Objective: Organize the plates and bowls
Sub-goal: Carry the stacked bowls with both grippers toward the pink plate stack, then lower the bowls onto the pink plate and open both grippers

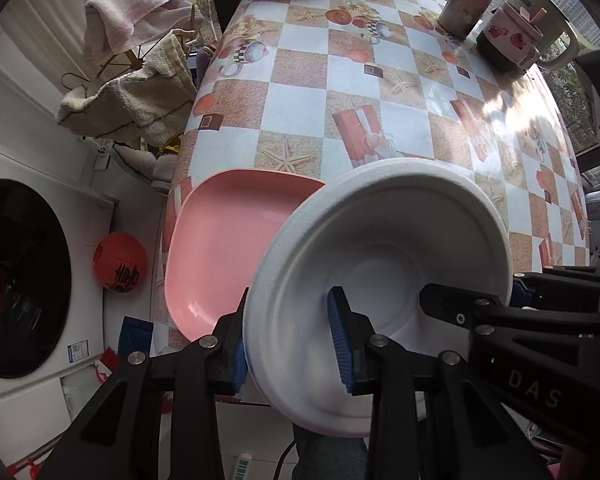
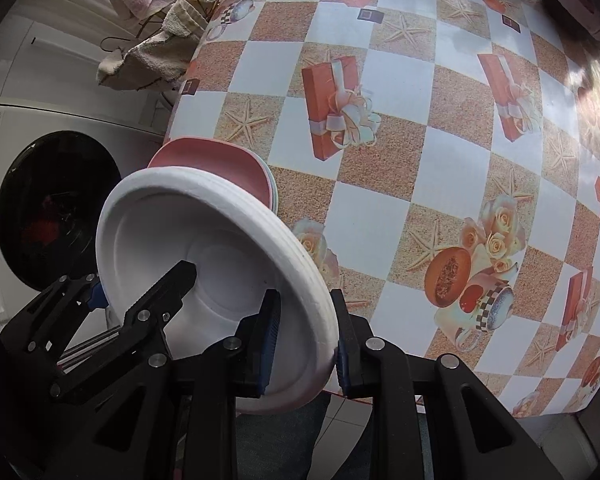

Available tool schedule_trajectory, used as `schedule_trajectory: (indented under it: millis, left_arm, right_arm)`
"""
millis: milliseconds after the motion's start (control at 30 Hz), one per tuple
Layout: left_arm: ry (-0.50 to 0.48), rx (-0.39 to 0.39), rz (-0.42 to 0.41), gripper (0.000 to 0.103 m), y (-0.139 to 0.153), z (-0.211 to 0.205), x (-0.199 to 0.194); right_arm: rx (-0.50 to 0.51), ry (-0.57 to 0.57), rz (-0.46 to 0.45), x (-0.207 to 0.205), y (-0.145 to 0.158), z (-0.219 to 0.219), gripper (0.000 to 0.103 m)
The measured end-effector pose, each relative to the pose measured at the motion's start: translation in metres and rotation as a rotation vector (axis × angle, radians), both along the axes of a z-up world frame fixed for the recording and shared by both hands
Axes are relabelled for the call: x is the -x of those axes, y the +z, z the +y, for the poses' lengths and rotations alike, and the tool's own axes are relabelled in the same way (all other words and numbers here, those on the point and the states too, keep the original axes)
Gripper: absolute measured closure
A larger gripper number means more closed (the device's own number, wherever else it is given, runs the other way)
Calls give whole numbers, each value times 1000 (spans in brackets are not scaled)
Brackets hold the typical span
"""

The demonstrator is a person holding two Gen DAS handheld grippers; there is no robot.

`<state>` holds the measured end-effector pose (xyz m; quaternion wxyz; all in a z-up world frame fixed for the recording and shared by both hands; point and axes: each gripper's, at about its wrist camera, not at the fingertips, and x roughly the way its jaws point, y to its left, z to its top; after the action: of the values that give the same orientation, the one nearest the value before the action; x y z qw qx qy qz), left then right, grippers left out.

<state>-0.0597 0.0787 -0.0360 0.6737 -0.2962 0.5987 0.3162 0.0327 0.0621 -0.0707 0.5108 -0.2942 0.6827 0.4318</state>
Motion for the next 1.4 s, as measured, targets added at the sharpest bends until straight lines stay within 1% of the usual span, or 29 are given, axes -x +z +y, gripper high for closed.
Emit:
schedule_trajectory:
  millis: [67, 233, 467, 833, 1033, 1167, 1233, 1300, 1333, 1400]
  left_arm:
    - [25, -4, 3, 66, 0, 6, 9]
    - [75, -2, 13, 66, -1, 18, 28]
    - [107, 3, 20, 66, -4, 25, 42]
    - [128, 18, 24, 66, -10, 28, 48]
    - [134, 27, 33, 66, -20, 38, 47]
    - [128, 19, 51, 67, -29, 44, 46]
    - [126, -7, 63, 67, -32, 45, 45]
    - [123, -46, 82, 63, -32, 45, 45]
    - [127, -44, 72, 62, -31, 45, 46]
    - [140, -38, 54, 55, -29, 45, 49]
  right_arm:
    - [-5, 22, 2, 6, 4, 3, 76]
    - [-9, 67, 8, 23, 3, 18, 76]
    - [-3, 101, 12, 40, -3, 32, 76]
    - [8, 122, 6, 46, -8, 38, 76]
    - [15, 122, -2, 46, -15, 46, 76]
    - [18, 133, -14, 47, -22, 55, 76]
    - [20, 136, -11, 47, -27, 58, 76]
    - [22, 142, -18, 46, -30, 59, 75]
    - [24, 143, -17, 46, -30, 59, 75]
    - [25, 142, -16, 44, -29, 56, 75]
